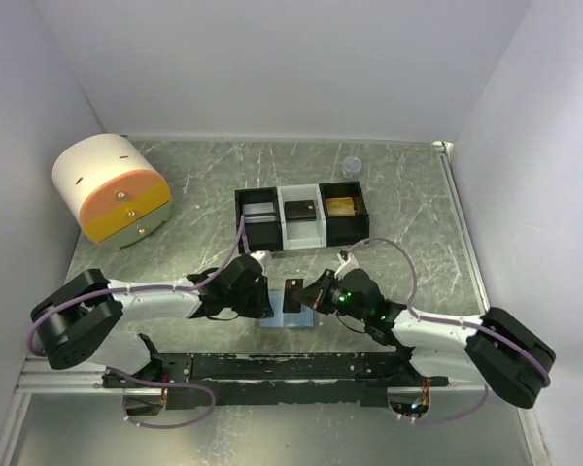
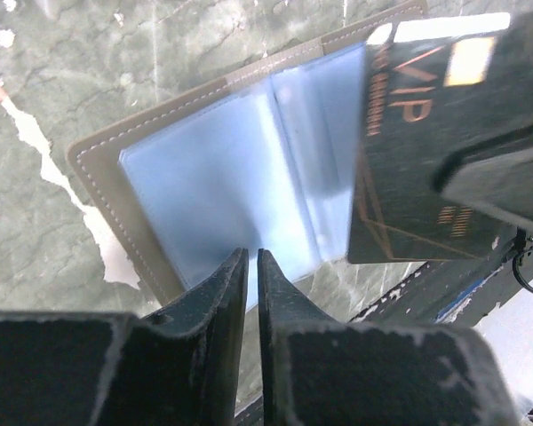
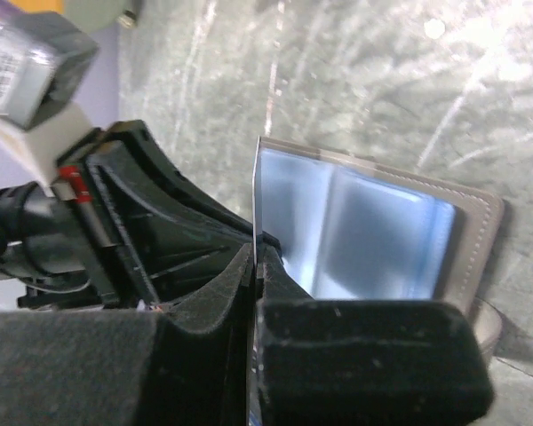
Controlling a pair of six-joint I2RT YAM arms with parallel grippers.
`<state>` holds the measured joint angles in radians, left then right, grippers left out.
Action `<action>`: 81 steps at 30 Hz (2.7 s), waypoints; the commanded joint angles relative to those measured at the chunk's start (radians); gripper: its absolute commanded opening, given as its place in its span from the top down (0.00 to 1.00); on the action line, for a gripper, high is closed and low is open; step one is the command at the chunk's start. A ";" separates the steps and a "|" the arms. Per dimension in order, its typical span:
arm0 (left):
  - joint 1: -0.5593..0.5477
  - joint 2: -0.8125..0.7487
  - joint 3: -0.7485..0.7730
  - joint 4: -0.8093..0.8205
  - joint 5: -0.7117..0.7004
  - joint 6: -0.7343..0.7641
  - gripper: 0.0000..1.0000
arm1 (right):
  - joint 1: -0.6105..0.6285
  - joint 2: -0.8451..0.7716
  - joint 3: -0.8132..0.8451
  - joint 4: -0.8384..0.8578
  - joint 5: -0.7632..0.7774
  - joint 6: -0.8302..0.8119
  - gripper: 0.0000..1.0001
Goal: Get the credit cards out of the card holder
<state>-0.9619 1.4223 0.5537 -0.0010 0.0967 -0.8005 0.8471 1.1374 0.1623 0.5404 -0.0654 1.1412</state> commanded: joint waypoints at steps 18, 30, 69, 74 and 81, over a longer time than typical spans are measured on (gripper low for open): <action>-0.006 -0.337 0.238 -0.493 -0.337 0.119 0.23 | 0.025 -0.262 0.044 -0.040 -0.032 -0.501 1.00; 0.389 -0.405 0.374 -0.626 -0.248 0.368 0.00 | 0.063 -0.390 0.148 -0.237 0.194 -0.931 1.00; 0.450 -0.532 0.285 -0.600 -0.461 0.417 0.00 | -0.251 0.332 0.735 -0.376 0.035 -1.786 1.00; 0.450 -0.532 0.284 -0.598 -0.456 0.419 0.00 | -0.234 0.442 0.764 -0.300 0.113 -1.869 1.00; 0.450 -0.529 0.284 -0.596 -0.447 0.423 0.00 | -0.233 0.566 0.857 -0.340 0.110 -2.008 1.00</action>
<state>-0.5194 0.9020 0.8364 -0.5972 -0.3477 -0.3943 0.6128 1.6554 0.9447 0.2001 0.0189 -0.7391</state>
